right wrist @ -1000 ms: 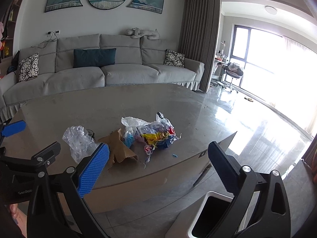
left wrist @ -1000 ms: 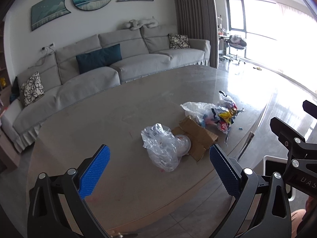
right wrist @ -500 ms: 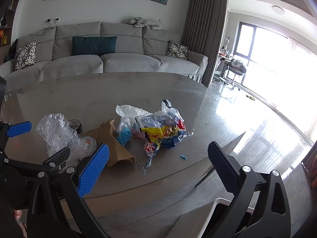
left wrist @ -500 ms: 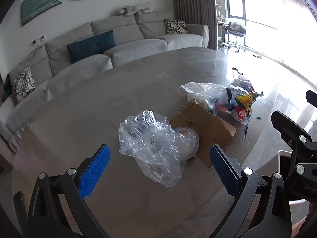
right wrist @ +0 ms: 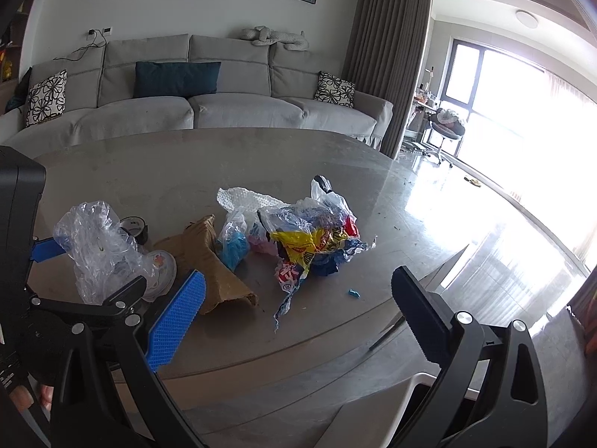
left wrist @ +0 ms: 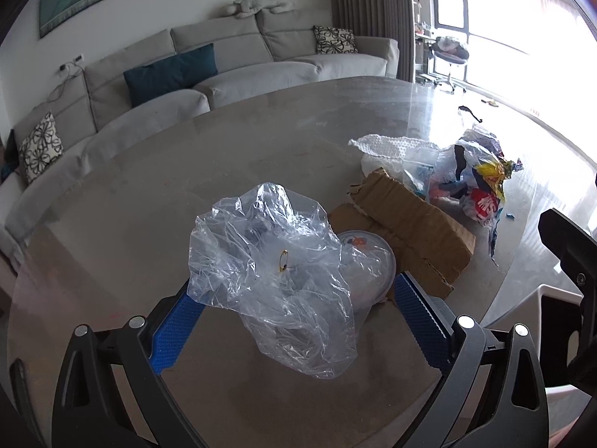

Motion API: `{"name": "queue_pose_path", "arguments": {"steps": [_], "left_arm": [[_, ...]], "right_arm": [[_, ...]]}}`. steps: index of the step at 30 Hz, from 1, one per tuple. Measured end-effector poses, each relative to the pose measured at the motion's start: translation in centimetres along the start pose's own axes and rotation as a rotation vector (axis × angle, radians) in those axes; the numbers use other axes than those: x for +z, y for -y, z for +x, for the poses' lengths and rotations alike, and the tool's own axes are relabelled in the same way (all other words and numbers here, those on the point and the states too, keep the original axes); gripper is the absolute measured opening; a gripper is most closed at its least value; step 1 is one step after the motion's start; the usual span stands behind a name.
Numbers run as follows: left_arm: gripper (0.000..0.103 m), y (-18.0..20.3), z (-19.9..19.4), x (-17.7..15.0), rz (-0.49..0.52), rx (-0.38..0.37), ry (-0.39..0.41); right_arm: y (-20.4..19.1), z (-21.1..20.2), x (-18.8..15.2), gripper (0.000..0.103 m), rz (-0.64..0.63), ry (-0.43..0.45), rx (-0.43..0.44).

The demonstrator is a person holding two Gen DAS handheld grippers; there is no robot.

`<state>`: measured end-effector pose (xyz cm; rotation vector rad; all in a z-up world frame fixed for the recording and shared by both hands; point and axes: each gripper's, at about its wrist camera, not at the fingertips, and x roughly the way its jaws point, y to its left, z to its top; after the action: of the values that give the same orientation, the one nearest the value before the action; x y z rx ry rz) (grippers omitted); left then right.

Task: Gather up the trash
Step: 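Close the left gripper on the clear plastic bag and lift it, then grasp the colourful snack-wrapper bundle with the right gripper while the left holds the bag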

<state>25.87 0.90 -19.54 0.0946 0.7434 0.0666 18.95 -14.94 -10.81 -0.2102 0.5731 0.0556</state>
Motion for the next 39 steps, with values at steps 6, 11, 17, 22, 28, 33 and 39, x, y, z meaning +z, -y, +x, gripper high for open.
{"name": "queue_pose_path", "arguments": {"steps": [6, 11, 17, 22, 28, 33, 39], "left_arm": [[0.074, -0.1, 1.0, 0.1, 0.001, -0.022, -0.045], [0.049, 0.3, 0.8, 0.4, 0.037, 0.013, -0.018], [0.016, -0.2, -0.1, 0.6, 0.020, -0.018, 0.002], [0.012, -0.8, -1.1, 0.8, 0.000, -0.044, 0.024], [0.011, -1.7, -3.1, 1.2, 0.005, -0.017, 0.067], [0.011, -3.0, -4.4, 1.4, -0.001, 0.012, 0.086], [0.011, -3.6, -4.8, 1.4, -0.005, 0.025, 0.089]], "right_arm": [[-0.2, 0.5, 0.0, 0.099, 0.000, -0.005, 0.001], [-0.4, 0.7, -0.1, 0.099, -0.004, -0.007, 0.002], [-0.5, 0.8, -0.1, 0.099, -0.009, -0.007, 0.008], [-0.8, 0.5, 0.1, 0.099, -0.008, 0.001, 0.012], [-1.3, 0.0, 0.5, 0.099, -0.005, 0.020, 0.027], [-1.8, 0.4, 0.9, 0.099, 0.012, 0.025, 0.058], [-2.0, 2.6, 0.5, 0.099, 0.059, -0.011, 0.114]]}}
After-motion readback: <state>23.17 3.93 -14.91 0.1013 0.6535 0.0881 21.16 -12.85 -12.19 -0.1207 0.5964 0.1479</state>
